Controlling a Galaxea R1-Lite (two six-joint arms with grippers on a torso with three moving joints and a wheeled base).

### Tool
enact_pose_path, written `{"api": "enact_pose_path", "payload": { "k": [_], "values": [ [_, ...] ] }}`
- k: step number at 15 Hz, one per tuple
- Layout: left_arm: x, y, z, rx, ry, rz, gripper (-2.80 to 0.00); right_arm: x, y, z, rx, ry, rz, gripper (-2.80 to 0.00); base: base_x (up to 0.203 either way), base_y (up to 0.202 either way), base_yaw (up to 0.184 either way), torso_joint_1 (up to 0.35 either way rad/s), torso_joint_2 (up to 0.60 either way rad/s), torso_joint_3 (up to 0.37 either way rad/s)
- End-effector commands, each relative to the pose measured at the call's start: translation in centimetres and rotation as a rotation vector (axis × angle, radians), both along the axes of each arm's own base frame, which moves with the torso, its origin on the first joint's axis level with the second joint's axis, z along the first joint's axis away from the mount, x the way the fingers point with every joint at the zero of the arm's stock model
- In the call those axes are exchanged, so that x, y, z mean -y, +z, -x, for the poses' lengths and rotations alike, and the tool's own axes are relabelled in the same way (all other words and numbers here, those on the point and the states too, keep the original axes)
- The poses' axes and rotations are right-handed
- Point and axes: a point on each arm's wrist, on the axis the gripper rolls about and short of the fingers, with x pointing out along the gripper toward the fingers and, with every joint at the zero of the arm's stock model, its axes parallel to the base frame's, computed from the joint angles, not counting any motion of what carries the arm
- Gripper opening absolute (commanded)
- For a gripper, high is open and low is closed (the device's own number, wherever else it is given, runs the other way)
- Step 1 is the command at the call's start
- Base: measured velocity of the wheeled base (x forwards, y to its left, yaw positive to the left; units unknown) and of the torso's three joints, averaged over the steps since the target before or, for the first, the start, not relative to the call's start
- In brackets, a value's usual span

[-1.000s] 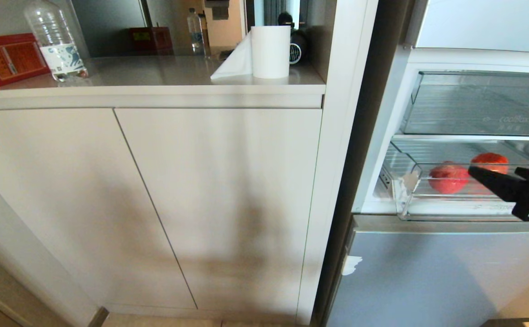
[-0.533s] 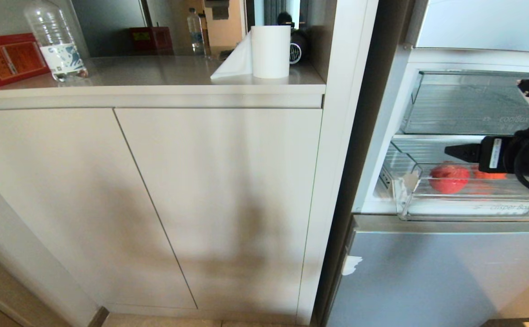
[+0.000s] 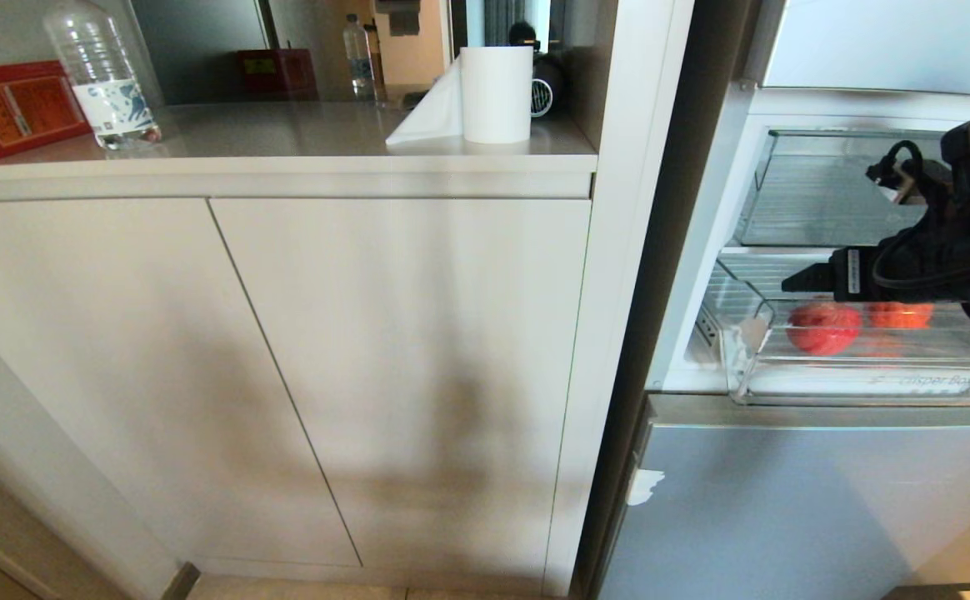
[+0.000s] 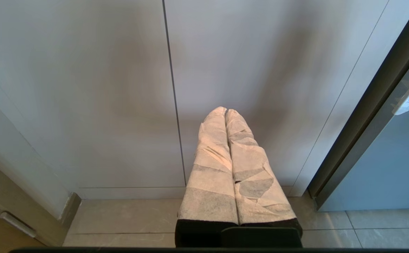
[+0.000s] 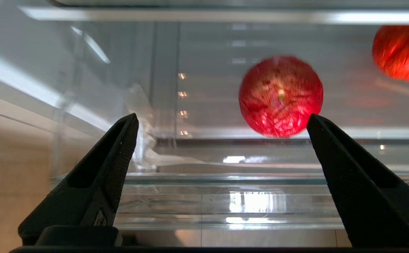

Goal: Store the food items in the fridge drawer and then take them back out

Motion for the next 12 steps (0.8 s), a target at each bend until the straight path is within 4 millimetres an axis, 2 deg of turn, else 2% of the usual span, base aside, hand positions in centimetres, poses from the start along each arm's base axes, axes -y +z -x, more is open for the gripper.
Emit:
{"api": "enact_pose_path", "payload": {
  "k": [1, 4, 6, 8, 9, 12],
  "values": [
    [0.0, 0.0, 0.0, 0.000, 0.000, 0.000, -2.80, 0.5, -0.2, -0.6, -0.101, -0.010, -0.018, 0.00, 0.000, 0.000, 0.000, 0.000, 0.00, 0.000],
    [0.0, 0.0, 0.0, 0.000, 0.000, 0.000, -2.80, 1.0, 1.6, 1.0, -0.206, 0.015, -0.072, 0.00, 0.000, 0.000, 0.000, 0.000, 0.00, 0.000],
    [0.0, 0.0, 0.0, 0.000, 0.000, 0.000, -2.80, 2.3, 3.0, 3.5, -0.284, 0.053, -0.130, 0.00, 0.000, 0.000, 0.000, 0.000, 0.00, 0.000],
    [0.0, 0.0, 0.0, 0.000, 0.000, 0.000, -2.80, 3.4, 4.8, 6.2, -0.239, 0.084, -0.161, 0.00, 0.000, 0.000, 0.000, 0.000, 0.00, 0.000],
    [0.0, 0.0, 0.0, 0.000, 0.000, 0.000, -2.80, 3.8, 5.3, 6.9, -0.221, 0.084, -0.165, 0.00, 0.000, 0.000, 0.000, 0.000, 0.00, 0.000],
    [0.0, 0.0, 0.0, 0.000, 0.000, 0.000, -2.80, 4.1, 4.3, 5.5, -0.250, 0.078, -0.172, 0.00, 0.000, 0.000, 0.000, 0.000, 0.00, 0.000]
  ]
}}
